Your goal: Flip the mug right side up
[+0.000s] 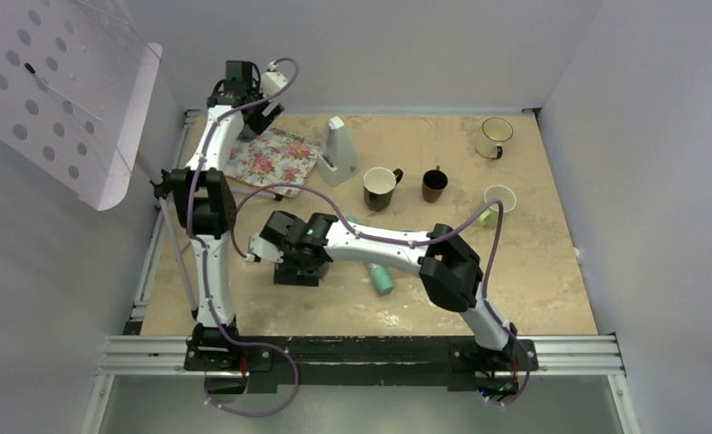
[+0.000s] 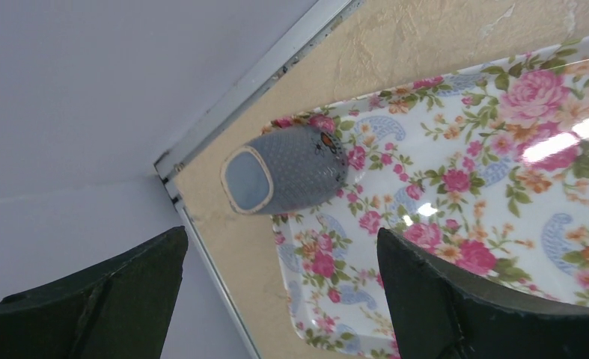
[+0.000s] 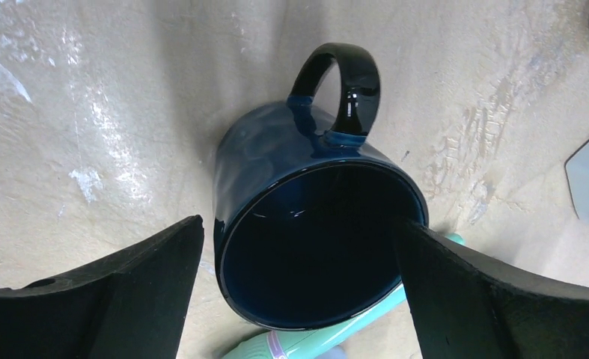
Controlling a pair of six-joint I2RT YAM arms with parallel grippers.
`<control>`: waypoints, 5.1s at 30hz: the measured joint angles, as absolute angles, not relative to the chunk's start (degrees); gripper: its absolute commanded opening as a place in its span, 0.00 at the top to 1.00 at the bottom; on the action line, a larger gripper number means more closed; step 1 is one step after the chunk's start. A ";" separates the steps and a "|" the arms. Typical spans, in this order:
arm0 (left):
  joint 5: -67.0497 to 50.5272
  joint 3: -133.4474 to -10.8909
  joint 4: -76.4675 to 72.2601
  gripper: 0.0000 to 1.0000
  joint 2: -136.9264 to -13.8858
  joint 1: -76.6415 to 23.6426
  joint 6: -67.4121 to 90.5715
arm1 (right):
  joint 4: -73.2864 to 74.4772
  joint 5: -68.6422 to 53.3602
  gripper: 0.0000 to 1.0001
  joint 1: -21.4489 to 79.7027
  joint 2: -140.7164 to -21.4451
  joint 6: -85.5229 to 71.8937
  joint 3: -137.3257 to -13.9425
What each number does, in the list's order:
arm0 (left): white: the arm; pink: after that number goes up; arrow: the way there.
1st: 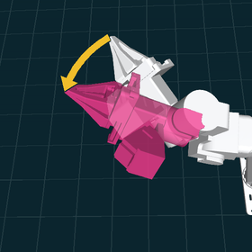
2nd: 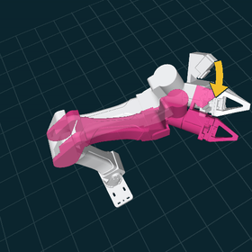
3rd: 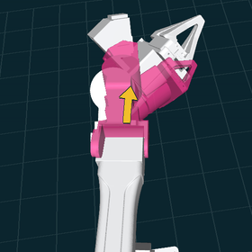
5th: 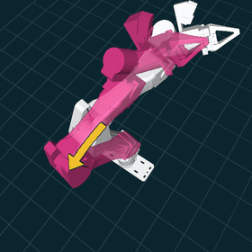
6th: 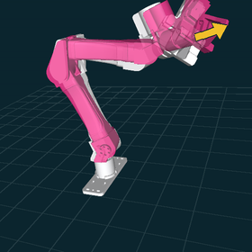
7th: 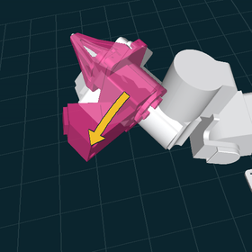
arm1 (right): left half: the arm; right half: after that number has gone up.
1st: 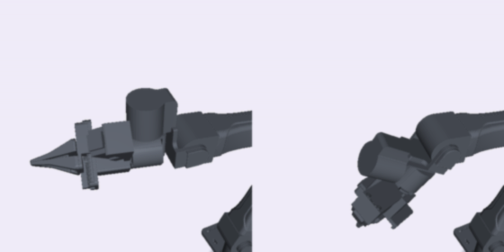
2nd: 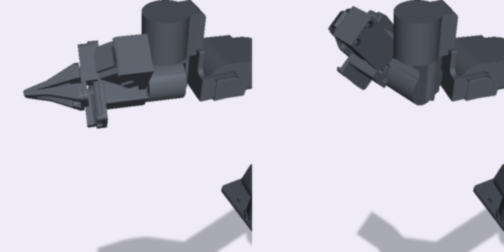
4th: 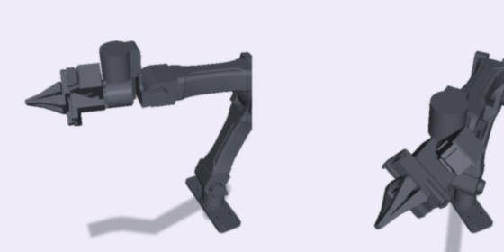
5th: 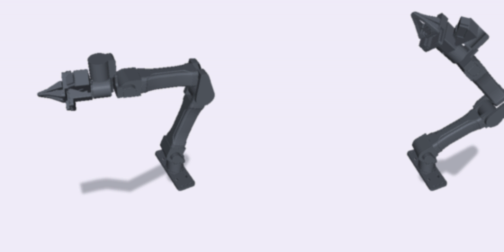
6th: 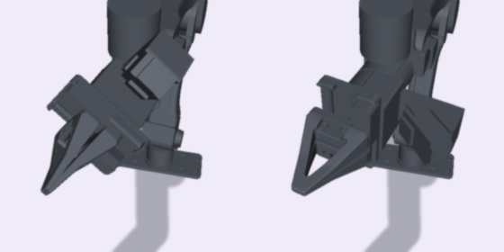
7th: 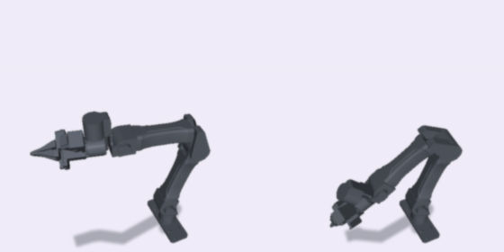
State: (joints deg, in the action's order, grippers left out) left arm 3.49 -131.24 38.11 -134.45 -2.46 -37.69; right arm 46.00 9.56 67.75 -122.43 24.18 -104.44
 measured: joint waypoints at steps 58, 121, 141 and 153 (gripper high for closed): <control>7.29 -131.81 21.85 0.04 -146.76 -1.06 -56.36 | 34.63 20.51 0.01 67.59 -104.95 13.26 -95.92; 3.09 -130.19 53.45 0.29 -134.17 3.36 38.44 | 30.48 22.76 0.01 67.55 -103.88 12.45 -93.62; 4.67 -124.77 54.59 0.52 -137.49 3.36 47.31 | 32.58 21.28 0.01 67.55 -104.05 12.01 -95.33; 0.14 -124.51 52.80 1.00 -138.17 3.31 46.39 | 33.30 21.06 0.01 67.55 -105.69 11.97 -96.42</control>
State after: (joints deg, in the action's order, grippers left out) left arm 0.14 -124.51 52.80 -138.17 3.31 46.39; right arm 33.30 21.06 67.55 -105.69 11.97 -96.42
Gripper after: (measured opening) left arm 0.208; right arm 0.985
